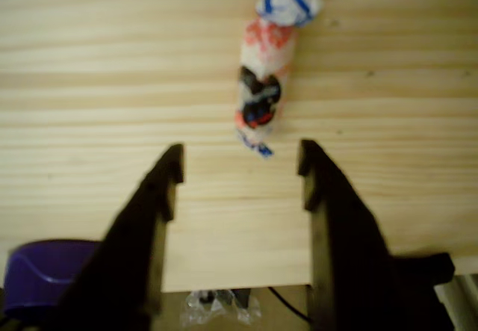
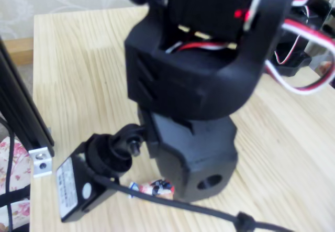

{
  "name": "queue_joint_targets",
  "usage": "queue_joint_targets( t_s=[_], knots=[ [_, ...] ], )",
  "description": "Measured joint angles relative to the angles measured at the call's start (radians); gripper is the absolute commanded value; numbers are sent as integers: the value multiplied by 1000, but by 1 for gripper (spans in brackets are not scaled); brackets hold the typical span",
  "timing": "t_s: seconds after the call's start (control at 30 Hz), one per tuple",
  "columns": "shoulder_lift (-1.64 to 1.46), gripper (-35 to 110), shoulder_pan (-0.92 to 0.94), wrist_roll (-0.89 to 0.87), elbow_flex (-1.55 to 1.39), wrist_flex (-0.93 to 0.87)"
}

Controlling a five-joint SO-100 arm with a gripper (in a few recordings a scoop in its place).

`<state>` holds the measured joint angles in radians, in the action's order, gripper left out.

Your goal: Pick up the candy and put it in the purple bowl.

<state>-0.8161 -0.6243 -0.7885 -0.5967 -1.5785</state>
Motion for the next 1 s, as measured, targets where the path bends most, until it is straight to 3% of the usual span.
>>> queue_joint_targets(
  t_s=[0.37,0.8,1.0],
  knots=[
    [34,21,-2,0,3,5],
    [64,-1,-2,0,8,37],
    [64,-1,2,-9,8,34]
  ],
)
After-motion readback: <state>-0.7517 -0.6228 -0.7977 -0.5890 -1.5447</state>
